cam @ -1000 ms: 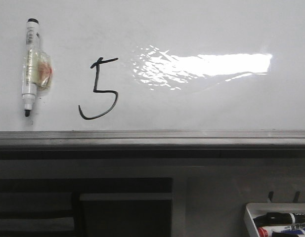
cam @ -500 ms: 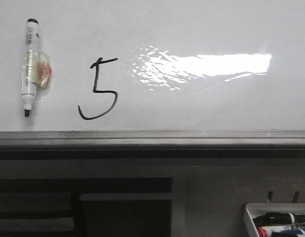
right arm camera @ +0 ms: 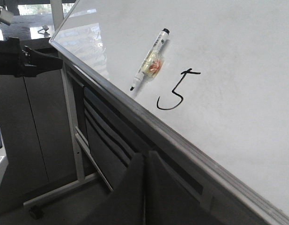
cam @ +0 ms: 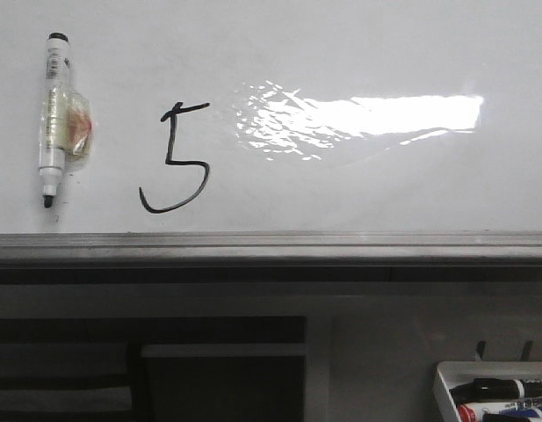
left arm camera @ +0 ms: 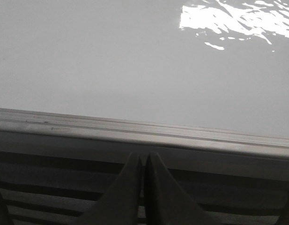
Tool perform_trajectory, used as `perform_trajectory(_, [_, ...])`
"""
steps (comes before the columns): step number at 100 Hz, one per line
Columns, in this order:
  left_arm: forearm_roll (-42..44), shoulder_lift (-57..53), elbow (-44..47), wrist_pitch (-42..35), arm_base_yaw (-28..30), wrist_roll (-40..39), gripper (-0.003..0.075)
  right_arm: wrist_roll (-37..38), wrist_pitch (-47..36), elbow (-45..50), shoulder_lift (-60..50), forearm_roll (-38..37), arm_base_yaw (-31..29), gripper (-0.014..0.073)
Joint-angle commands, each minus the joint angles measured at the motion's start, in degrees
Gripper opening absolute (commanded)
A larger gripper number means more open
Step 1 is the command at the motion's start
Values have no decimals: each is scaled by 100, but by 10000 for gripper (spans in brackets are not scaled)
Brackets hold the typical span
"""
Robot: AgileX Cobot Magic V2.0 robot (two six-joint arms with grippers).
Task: Write number 5 on whiteboard
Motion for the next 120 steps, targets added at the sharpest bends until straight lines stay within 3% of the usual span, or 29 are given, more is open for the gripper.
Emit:
perform_trajectory(1, [12,-156,107,-336,17,-51,-20,-24,-415,-143,61,-95,-28,-61])
perform_trajectory(91, [12,-156,107,-336,17,-51,-20,-24,-645,-143,61,50,-51,-61])
perform_trajectory(106, [12,-156,107,-336,17,-51,-20,-24,-875,-143,120,50,-534,-61])
perform_trajectory(120, [12,-156,107,-336,17,-51,-20,-24,-1003,-143,220,50,-1458,-61])
